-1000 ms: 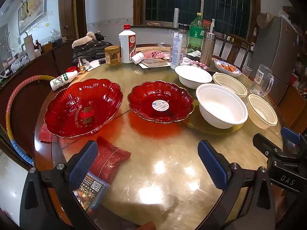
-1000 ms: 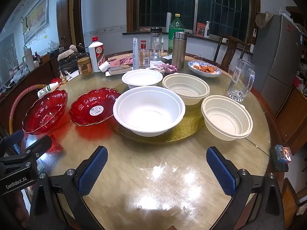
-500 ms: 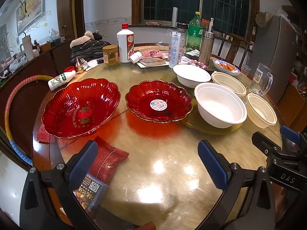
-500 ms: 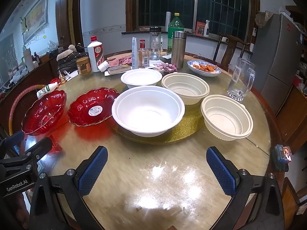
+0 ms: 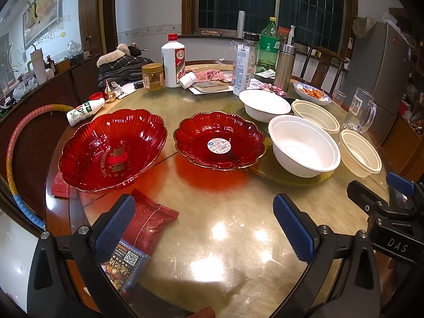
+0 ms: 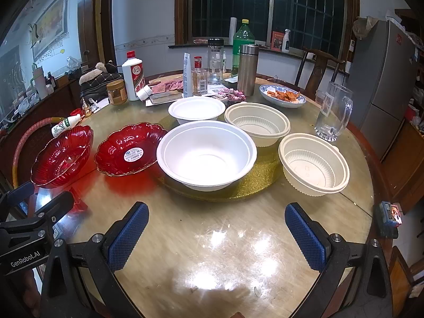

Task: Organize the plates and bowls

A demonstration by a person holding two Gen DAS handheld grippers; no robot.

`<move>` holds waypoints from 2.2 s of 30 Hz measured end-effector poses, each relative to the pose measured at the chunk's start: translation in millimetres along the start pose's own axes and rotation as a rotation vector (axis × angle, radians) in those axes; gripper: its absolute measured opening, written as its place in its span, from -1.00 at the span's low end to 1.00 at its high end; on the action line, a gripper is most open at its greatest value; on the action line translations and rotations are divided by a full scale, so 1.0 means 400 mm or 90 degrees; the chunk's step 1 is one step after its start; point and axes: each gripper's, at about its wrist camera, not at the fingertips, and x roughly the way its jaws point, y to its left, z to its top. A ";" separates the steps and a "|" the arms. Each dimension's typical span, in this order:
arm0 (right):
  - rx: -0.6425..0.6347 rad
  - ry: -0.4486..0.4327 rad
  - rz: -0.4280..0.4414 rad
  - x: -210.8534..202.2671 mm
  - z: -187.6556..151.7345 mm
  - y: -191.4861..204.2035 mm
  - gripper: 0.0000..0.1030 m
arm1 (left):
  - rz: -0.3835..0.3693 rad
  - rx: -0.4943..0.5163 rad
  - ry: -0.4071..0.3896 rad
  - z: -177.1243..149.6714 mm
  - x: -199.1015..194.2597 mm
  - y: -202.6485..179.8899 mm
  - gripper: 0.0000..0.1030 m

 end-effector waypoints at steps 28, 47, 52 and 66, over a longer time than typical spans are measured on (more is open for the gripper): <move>0.012 0.133 0.418 0.113 0.110 0.272 0.90 | 0.139 -0.255 0.004 0.069 -0.004 0.488 1.00; 0.141 0.299 0.409 0.430 0.159 0.515 -0.26 | 0.134 -0.237 0.169 0.080 0.274 0.531 -0.42; 0.120 0.295 0.371 0.446 0.150 0.535 -0.67 | 0.180 -0.223 0.157 0.069 0.268 0.533 -0.77; 0.070 0.246 0.393 0.328 0.117 0.499 -0.68 | 0.204 -0.209 0.083 0.014 0.125 0.478 -0.79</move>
